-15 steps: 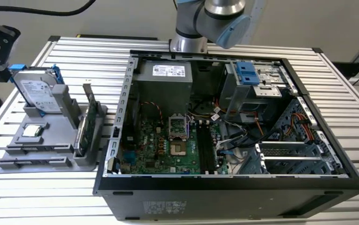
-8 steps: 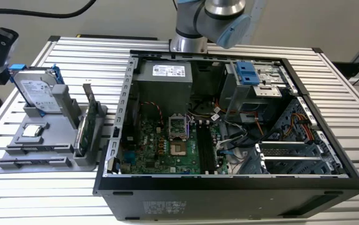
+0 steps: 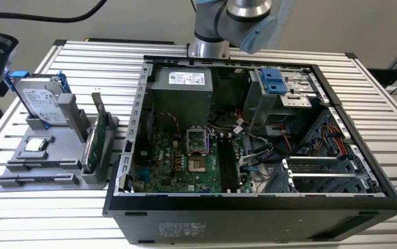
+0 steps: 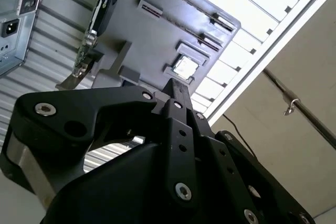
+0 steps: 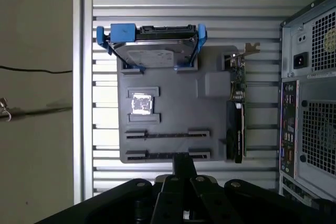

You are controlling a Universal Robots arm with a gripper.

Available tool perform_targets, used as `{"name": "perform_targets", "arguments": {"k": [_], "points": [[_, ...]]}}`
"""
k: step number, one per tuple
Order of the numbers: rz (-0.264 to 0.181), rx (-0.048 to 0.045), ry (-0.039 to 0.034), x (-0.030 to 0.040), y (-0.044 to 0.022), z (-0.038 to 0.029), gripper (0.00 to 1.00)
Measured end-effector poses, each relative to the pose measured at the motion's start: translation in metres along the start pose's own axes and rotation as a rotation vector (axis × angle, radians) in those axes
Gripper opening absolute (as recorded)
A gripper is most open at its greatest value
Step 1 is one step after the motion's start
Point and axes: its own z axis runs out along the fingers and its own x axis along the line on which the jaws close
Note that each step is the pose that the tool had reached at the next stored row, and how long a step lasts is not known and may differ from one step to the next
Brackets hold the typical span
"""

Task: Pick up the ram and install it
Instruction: 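Reach for the ram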

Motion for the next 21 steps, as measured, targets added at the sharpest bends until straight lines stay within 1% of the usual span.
{"name": "perform_targets", "arguments": {"k": [10, 21], "points": [[0.000, 0.0000, 0.0000, -0.0001, -0.0068, -0.0003, 0.00], [0.000, 0.0001, 0.0000, -0.0001, -0.0117, -0.0005, 0.00]]}}
